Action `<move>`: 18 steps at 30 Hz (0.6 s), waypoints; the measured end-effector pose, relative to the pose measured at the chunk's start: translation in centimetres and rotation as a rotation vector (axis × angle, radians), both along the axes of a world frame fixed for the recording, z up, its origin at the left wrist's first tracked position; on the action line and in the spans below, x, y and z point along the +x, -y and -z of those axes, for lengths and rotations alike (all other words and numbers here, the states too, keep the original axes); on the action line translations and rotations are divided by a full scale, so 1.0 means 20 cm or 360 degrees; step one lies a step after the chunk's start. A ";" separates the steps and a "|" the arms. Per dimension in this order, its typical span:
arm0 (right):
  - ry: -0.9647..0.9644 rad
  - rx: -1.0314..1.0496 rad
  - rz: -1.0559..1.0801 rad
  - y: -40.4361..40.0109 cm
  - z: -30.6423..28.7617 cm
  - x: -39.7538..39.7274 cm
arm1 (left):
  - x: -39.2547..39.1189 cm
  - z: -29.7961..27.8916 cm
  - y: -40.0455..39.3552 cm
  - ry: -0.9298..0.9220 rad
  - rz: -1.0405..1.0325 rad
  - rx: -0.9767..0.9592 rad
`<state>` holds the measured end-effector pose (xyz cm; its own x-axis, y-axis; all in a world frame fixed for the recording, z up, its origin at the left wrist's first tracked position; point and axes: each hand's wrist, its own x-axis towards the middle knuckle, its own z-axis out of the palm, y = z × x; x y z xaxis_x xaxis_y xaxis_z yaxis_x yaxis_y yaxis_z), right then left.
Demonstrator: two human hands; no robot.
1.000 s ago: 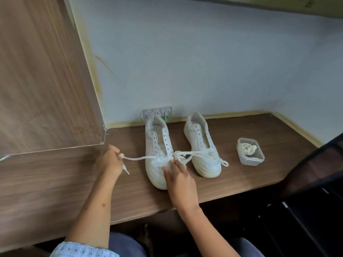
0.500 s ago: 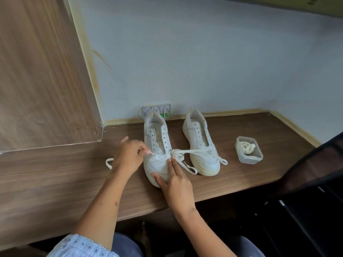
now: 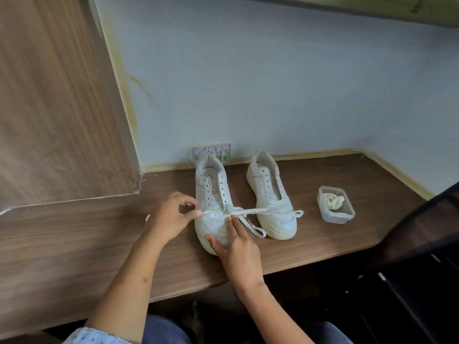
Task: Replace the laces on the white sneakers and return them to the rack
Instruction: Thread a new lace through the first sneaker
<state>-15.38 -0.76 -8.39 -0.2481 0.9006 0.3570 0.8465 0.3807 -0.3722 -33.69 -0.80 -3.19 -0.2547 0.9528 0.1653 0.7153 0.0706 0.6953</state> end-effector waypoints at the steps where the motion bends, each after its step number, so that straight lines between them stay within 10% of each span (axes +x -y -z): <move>1: 0.0001 0.0009 -0.0002 0.00 0.00 0.00 | 0.03 0.01 -0.01 -0.0068 0.0067 -0.0018; 7: 0.0027 0.0012 -0.0016 -0.01 -0.01 0.00 | 0.08 0.00 -0.07 -0.0211 -0.0060 0.0067; 13: -0.0021 0.0022 -0.0037 0.00 -0.02 0.00 | -0.15 0.01 -0.02 0.0179 -0.0974 0.0380; 18: -0.0065 -0.0044 -0.0087 -0.01 -0.02 0.01 | -0.22 0.09 0.03 0.0193 -0.0867 -0.0089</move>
